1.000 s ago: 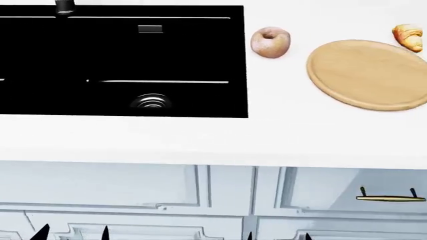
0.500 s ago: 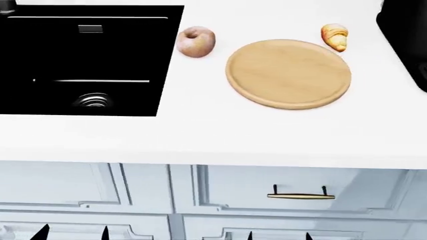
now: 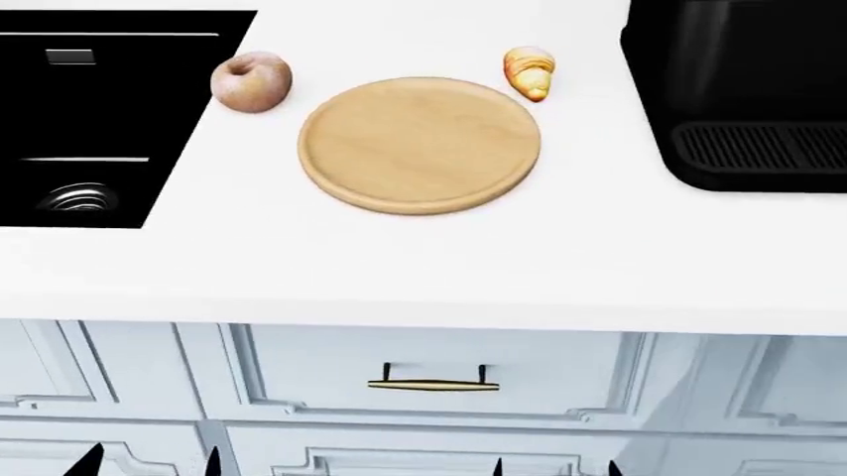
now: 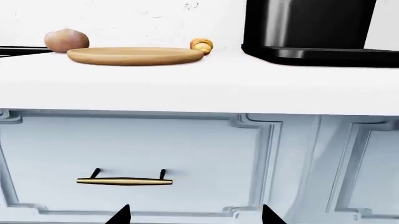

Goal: Place the pastries on the plates.

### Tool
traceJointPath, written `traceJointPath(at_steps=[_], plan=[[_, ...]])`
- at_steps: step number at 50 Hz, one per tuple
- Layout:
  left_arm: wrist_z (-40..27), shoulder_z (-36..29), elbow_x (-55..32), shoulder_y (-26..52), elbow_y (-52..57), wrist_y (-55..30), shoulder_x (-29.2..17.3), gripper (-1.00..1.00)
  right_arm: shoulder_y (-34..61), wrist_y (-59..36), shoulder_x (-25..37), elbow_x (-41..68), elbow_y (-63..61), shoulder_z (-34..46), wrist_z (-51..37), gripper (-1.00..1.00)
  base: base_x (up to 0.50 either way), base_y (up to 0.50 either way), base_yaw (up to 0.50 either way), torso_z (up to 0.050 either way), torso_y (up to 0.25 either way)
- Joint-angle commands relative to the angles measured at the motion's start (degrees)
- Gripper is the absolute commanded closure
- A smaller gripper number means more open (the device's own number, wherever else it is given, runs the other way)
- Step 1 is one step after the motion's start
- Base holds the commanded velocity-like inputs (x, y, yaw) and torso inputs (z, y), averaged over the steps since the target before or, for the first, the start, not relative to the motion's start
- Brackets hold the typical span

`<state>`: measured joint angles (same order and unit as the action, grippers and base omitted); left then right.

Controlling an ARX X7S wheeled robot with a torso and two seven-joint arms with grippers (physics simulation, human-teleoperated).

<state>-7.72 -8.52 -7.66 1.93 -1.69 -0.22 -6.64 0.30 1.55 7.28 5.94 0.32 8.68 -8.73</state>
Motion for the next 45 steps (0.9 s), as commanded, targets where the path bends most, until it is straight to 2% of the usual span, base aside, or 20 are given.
traceJointPath(at_steps=[1,8,17,18,24,45], plan=[[-0.77,-0.69,-0.42,0.42,0.01,-0.21,-0.40,-1.00,-0.04,-0.12,0.32,0.00,-0.49,0.62,-1.14,-1.00,0.00,0.00,0.00,0.000,0.000],[-1.48,-0.66,-0.65,0.26,0.11,-1.45,-1.12,-1.00,0.02,-0.30,0.57,0.01,-0.36,1.03,-1.61,-1.00,0.00,0.00,0.00,0.000,0.000],[-2.32,-0.62,-0.48,-0.09,1.00,1.40,-1.24,-1.00,-0.32,-1.03,0.88,-0.07,-1.39,1.00,-3.01,-1.00,0.00,0.00,0.00,0.000,0.000],[-1.95,-0.52,-0.68,-0.46,1.03,4.41,-1.10,-1.00,-0.37,-0.98,0.92,-0.03,-1.45,1.00,-3.11,-1.00,0.00,0.00,0.00,0.038,0.000],[-3.14,-1.86,1.91,0.23,-0.36,3.95,-1.58,-1.00,-0.25,-0.64,1.16,0.05,-1.12,1.27,-3.31,-1.00,0.00,0.00,0.00,0.050,0.000],[-3.46,-2.98,1.12,0.39,-0.57,4.52,-2.13,-1.00,0.14,-1.22,1.94,-0.72,-1.01,2.82,-4.37,-1.00,0.00,0.00,0.00,0.050,0.000]])
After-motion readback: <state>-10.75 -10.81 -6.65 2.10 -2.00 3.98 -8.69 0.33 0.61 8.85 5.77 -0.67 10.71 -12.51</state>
